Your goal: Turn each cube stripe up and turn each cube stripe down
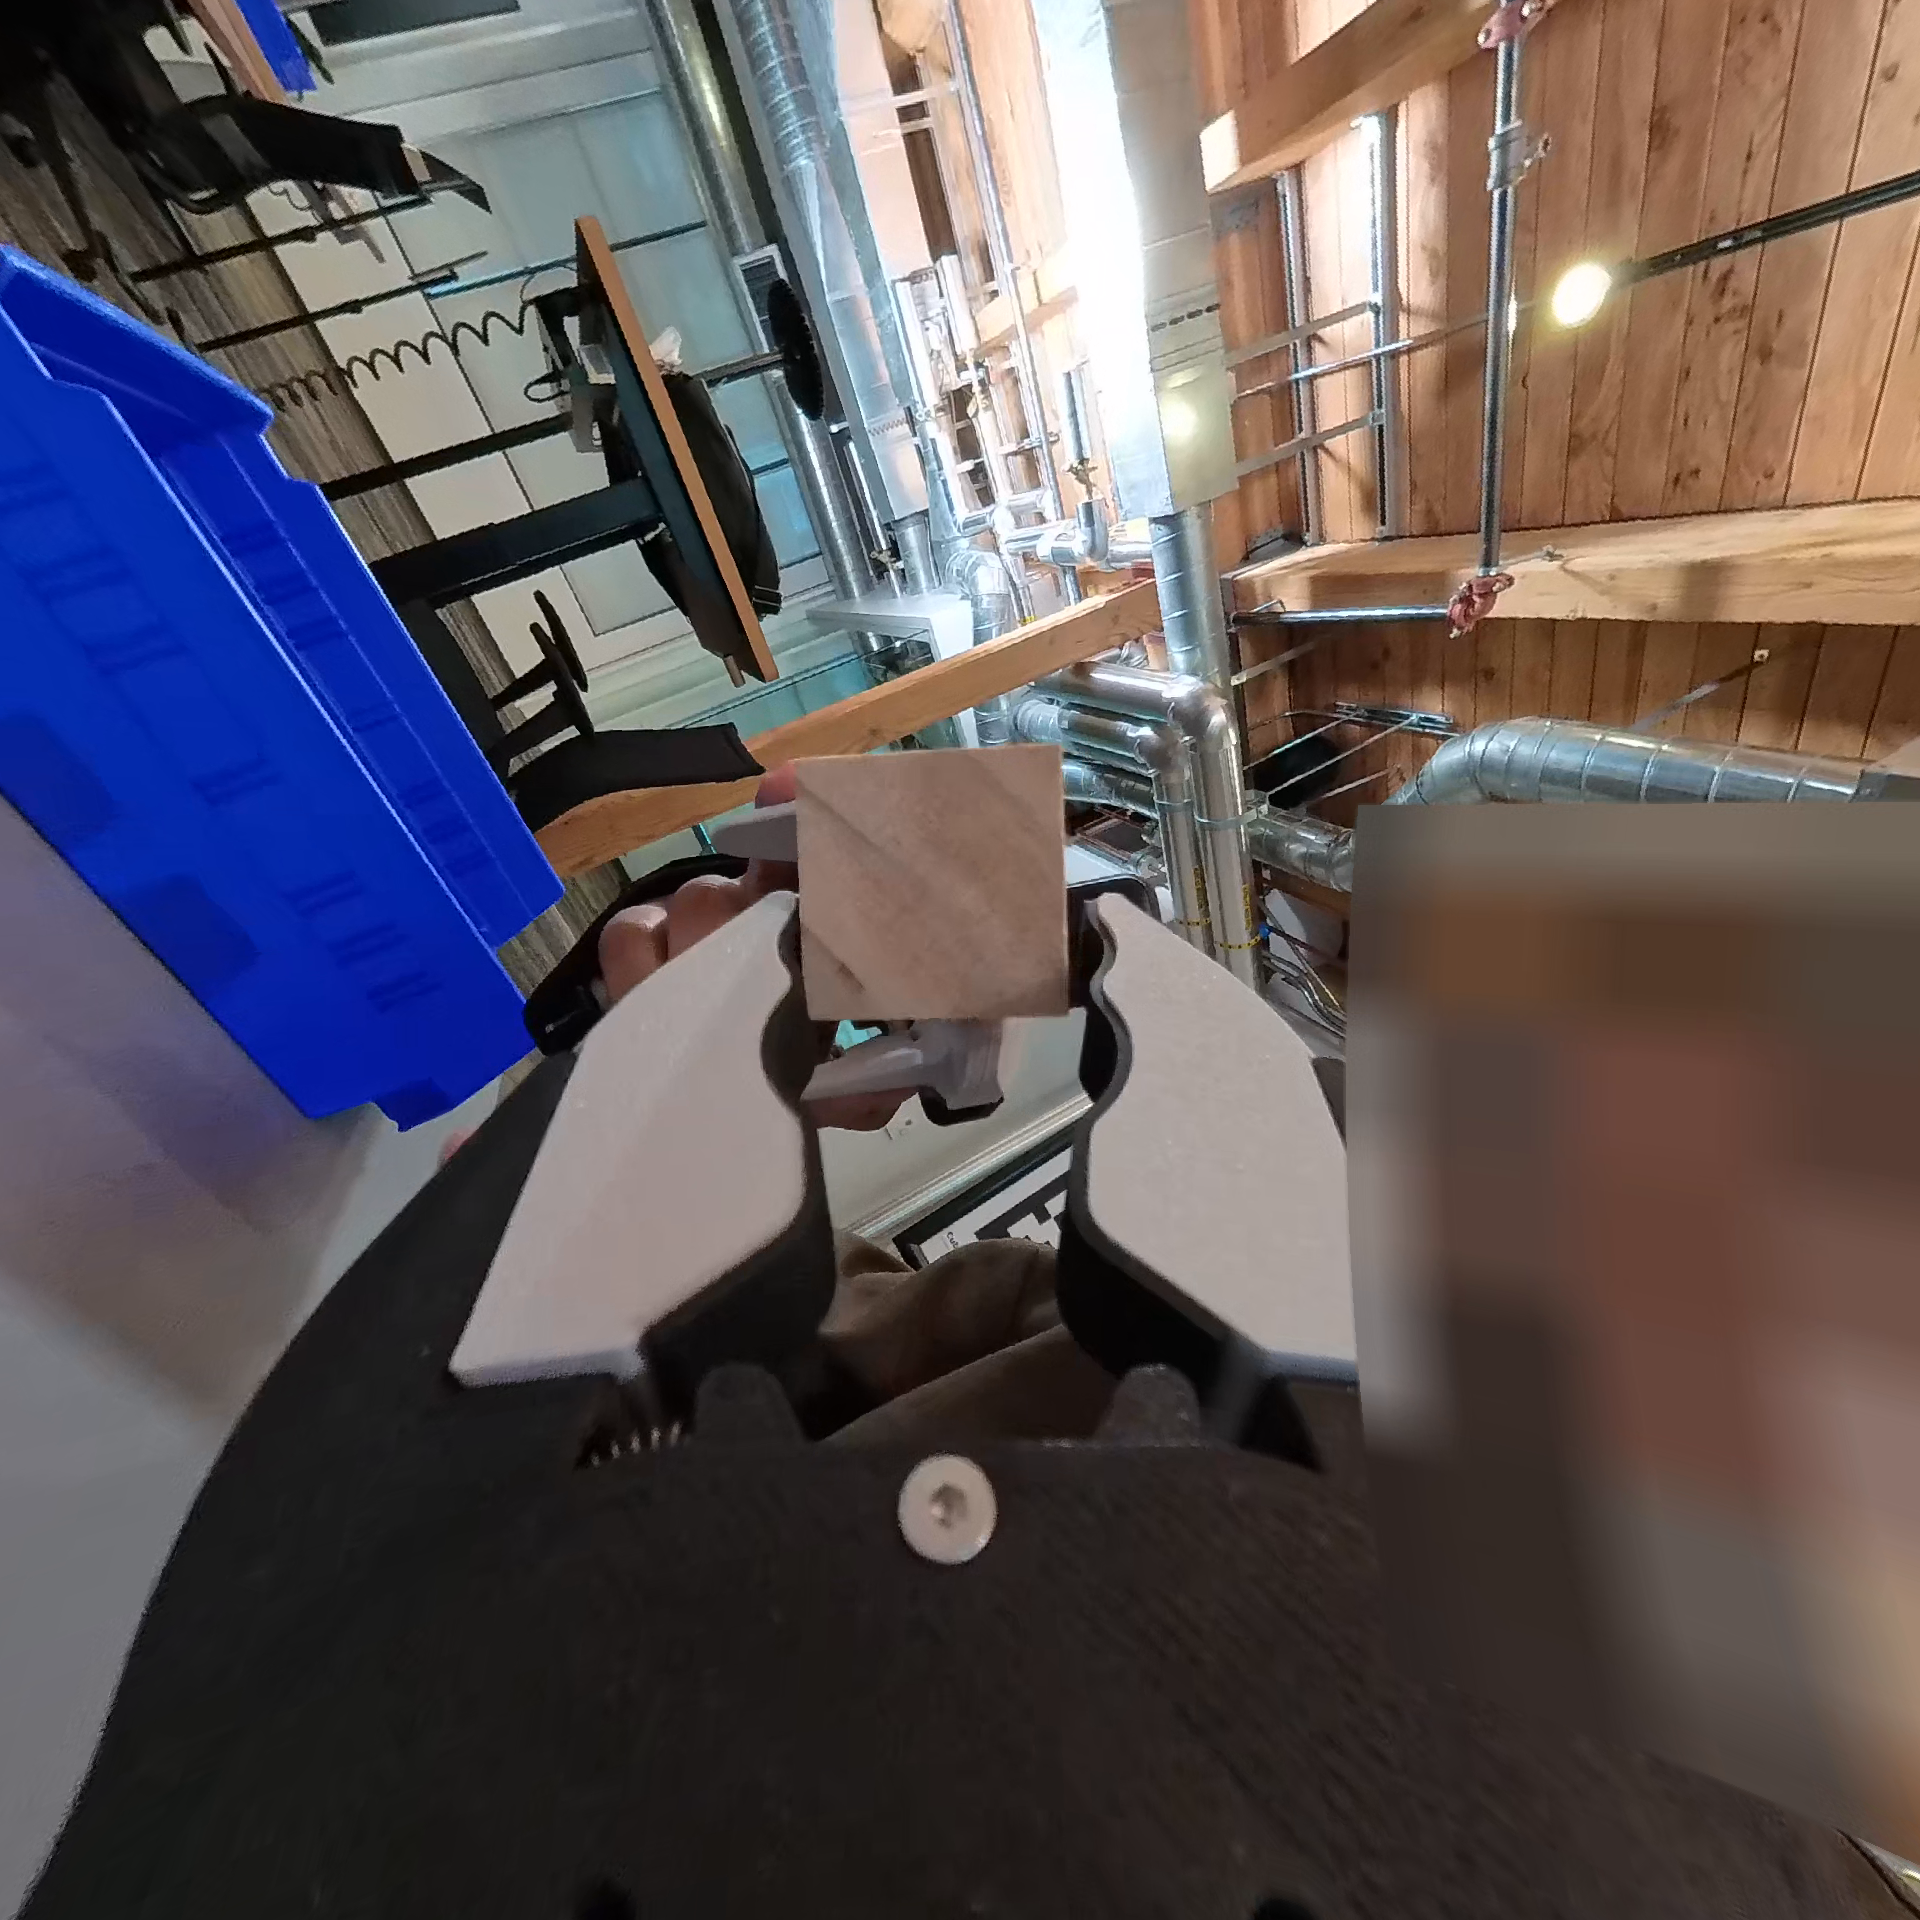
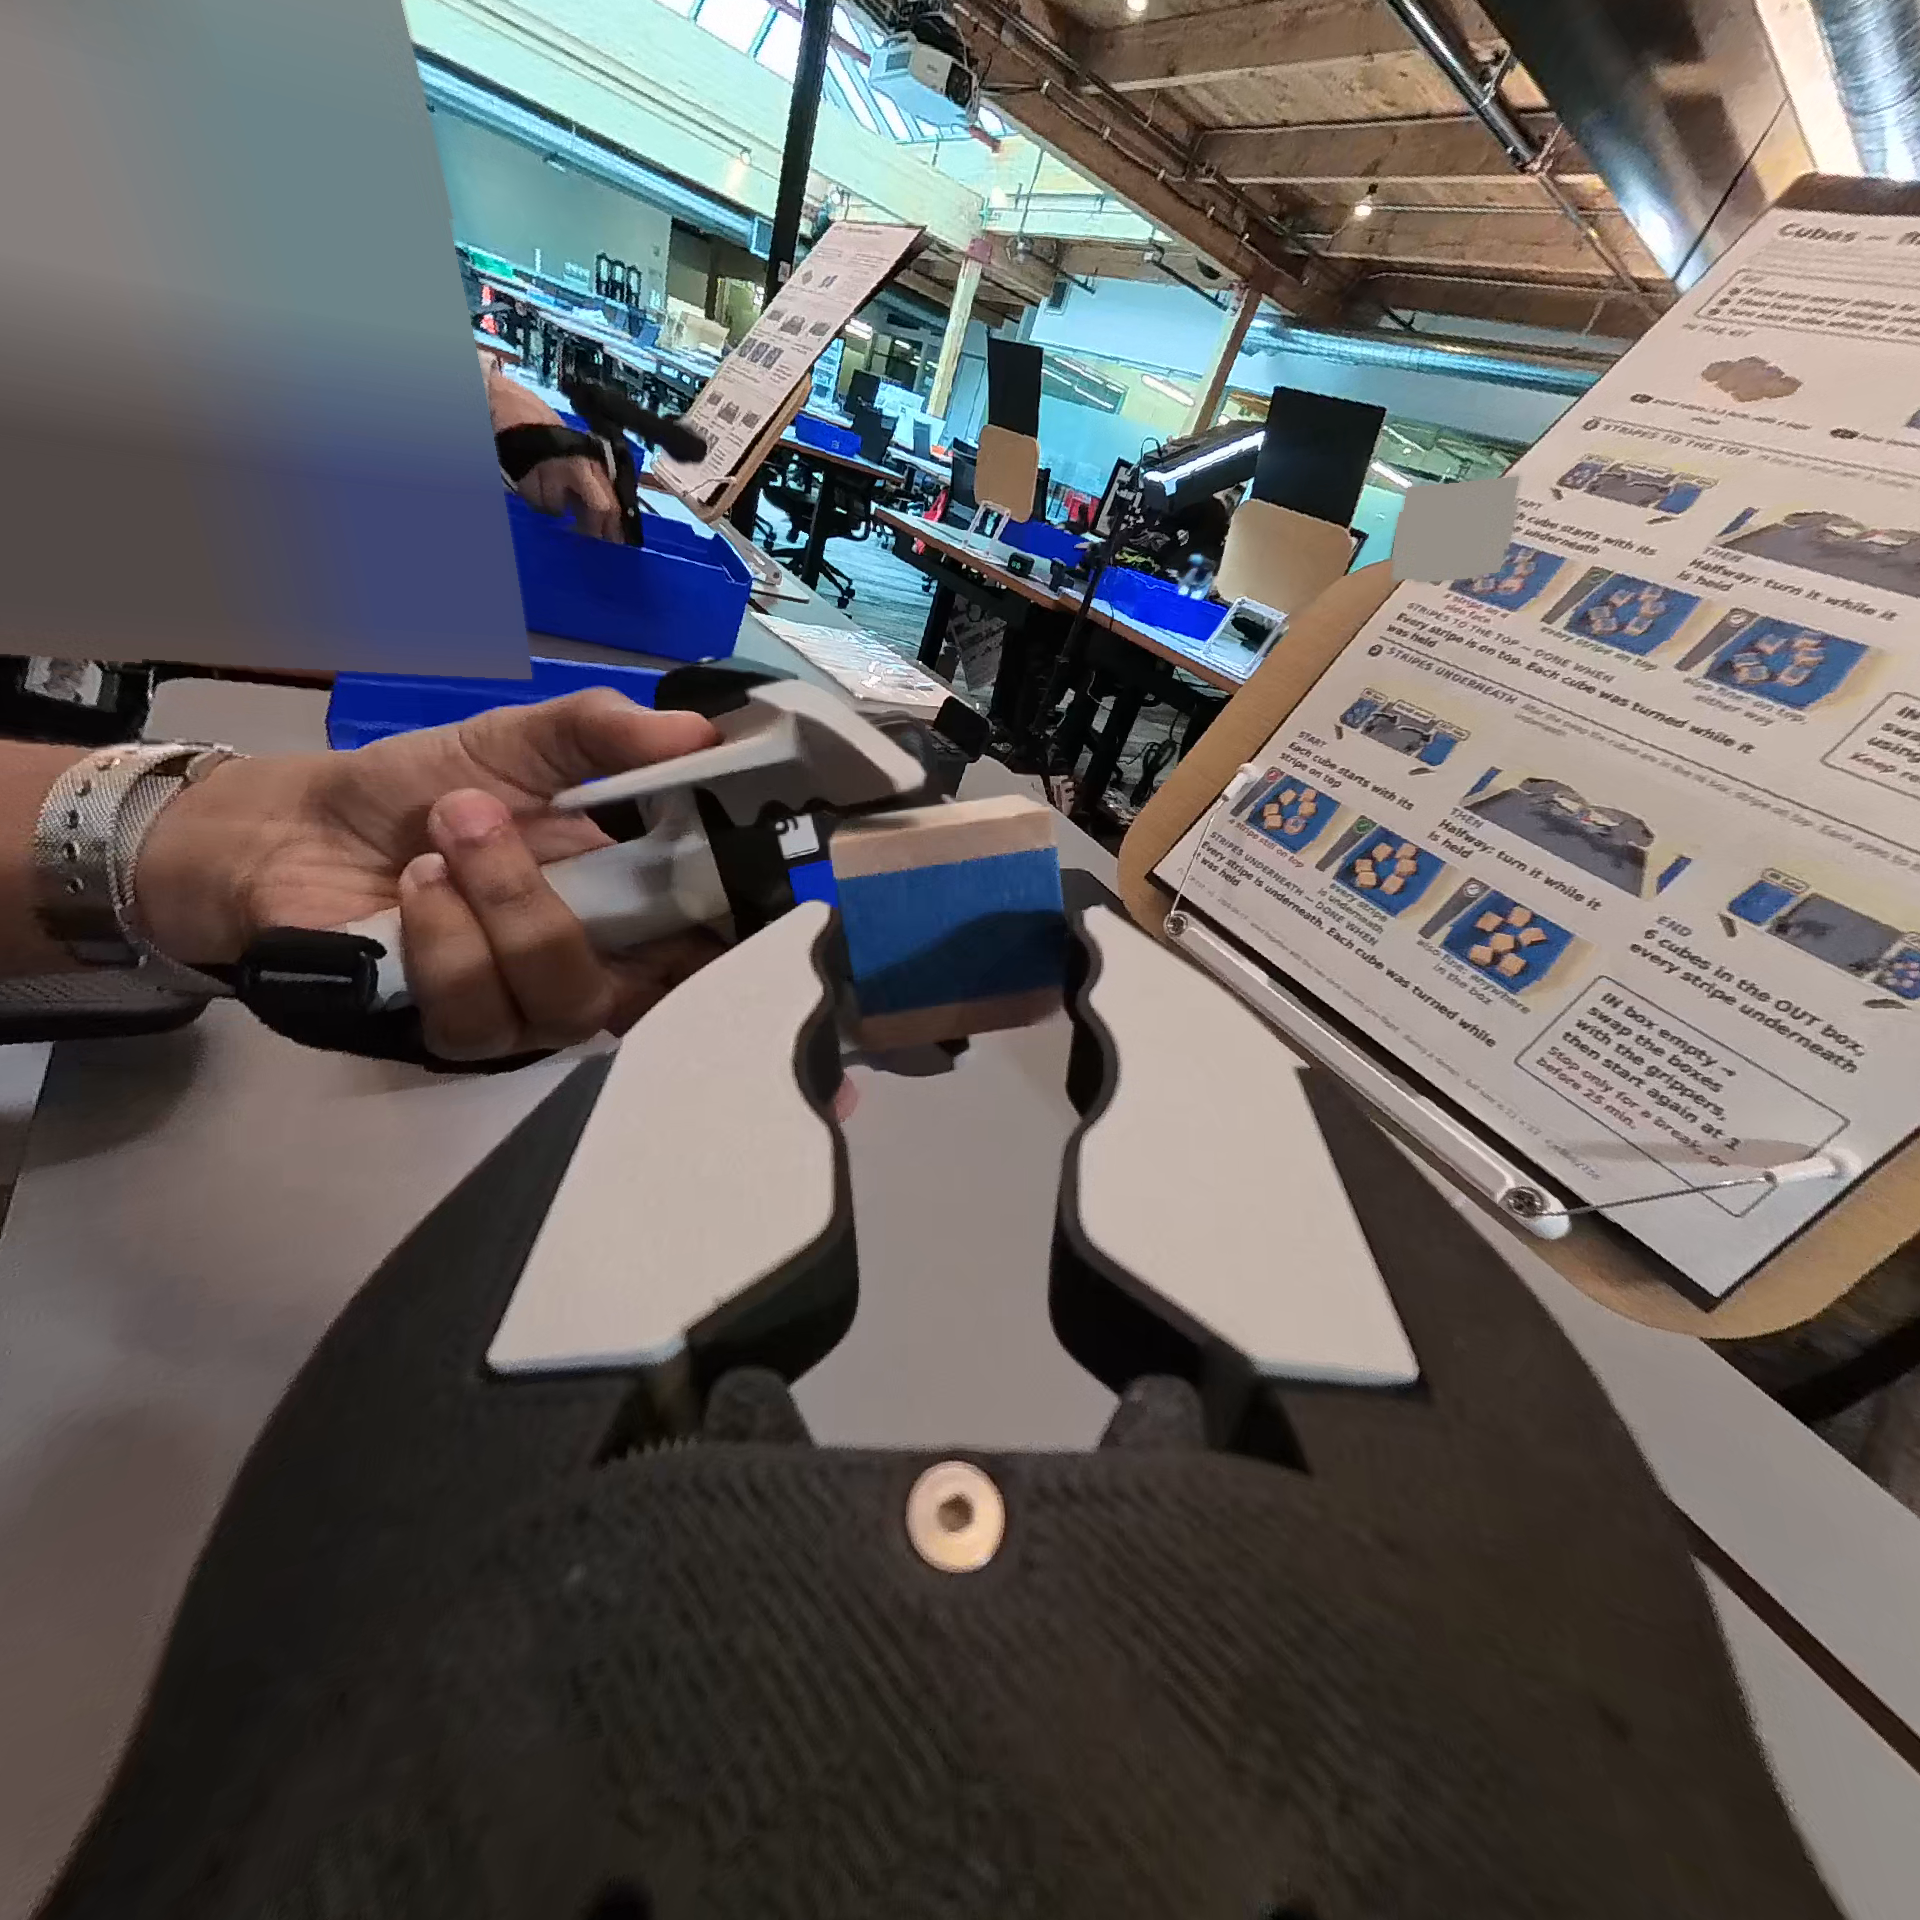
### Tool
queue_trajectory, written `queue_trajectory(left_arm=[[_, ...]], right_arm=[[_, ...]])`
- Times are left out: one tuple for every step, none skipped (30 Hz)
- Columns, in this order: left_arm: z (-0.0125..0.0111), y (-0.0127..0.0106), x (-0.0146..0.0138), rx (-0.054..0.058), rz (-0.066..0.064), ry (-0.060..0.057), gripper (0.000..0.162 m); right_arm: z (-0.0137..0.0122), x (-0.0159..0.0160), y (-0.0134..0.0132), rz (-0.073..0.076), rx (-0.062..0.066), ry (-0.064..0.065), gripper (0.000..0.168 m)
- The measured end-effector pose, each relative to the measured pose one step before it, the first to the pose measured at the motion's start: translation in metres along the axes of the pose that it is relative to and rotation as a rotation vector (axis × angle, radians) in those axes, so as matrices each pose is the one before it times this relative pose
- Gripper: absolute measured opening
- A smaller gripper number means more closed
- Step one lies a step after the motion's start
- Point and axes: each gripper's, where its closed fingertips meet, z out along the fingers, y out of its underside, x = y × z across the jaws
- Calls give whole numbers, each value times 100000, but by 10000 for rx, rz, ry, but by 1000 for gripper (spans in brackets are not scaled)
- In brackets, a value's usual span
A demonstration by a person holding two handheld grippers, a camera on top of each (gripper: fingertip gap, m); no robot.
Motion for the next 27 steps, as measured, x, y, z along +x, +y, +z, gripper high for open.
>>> queue_trajectory(left_arm=[[-34, -37, 136, 20, 103, 32, 52], [-47, -52, 128, 17, 104, 26, 57], [-71, -72, 109, 16, 132, 23, 60], [-90, -42, 36, -9, 157, -2, 62], [-112, -50, -30, 1, 170, -40, 62], [-107, -99, -90, 41, 153, -50, 62], [-105, -103, -97, 47, 112, -26, 62], [-88, -60, -128, 18, 74, -3, 63], [-84, 1, -170, -13, 87, 2, 62], [-77, 73, -317, -40, 111, -44, 62], [-69, 121, -546, -59, 180, -163, 62], [-54, 209, -817, -100, 348, -293, 61], [-39, 262, -1119, -134, 549, -457, 60], [-45, 191, -1363, -48, 835, -606, 60], [-47, 222, -1610, 33, 1039, -765, 60], [55, 453, -1705, -64, 962, -846, 60], [245, 660, -1332, -206, 813, -646, 60], [378, 718, -836, -296, 666, -415, 60], [469, 548, -527, -270, 529, -324, 60], [515, 212, -250, -138, 385, -236, 60], [503, -46, -42, -17, 285, -137, 60], [457, -161, 4, 73, 184, -94, 60], [434, -119, 9, 94, 87, -51, 60], [420, 18, 49, 27, 8, 55, 59], [443, 192, 59, -100, -76, 124, 58], [441, 271, 6, -181, -141, 147, 58], [378, 209, -49, -141, -162, 102, 58]], right_arm=[[-129, 251, -134, 133, 61, 35, 41], [-189, 419, -128, 156, 13, 72, 41], [-287, 586, -140, 145, -3, 120, 41], [-417, 820, -168, 125, -23, 208, 41], [-528, 1142, -177, 115, -76, 345, 41], [-647, 1347, -248, 107, -71, 401, 41], [-764, 1579, -277, 154, -113, 469, 41], [-856, 1831, -269, 210, -158, 563, 41], [-925, 1878, -295, 237, -141, 534, 41], [-995, 1867, -290, 268, -122, 499, 41], [-1016, 1943, -261, 278, -98, 556, 41], [-980, 1925, -156, 268, -102, 571, 41], [-894, 1802, -36, 252, -116, 523, 41], [-810, 1675, 144, 242, -140, 484, 41], [-733, 1516, 312, 231, -174, 444, 41], [-683, 1367, 476, 232, -199, 425, 41], [-627, 1294, 681, 249, -253, 433, 41], [-572, 1221, 918, 259, -298, 439, 41], [-554, 1159, 1215, 241, -348, 434, 41], [-520, 1251, 1511, 194, -368, 517, 41], [-395, 1371, 1746, 172, -382, 578, 41], [-155, 1311, 1932, 109, -453, 494, 41], [80, 1284, 2121, 45, -582, 450, 41], [286, 1276, 2159, -7, -640, 435, 41], [435, 1217, 2061, -30, -618, 421, 41], [519, 1069, 1862, 17, -556, 354, 41], [539, 796, 1577, 117, -464, 211, 41]])
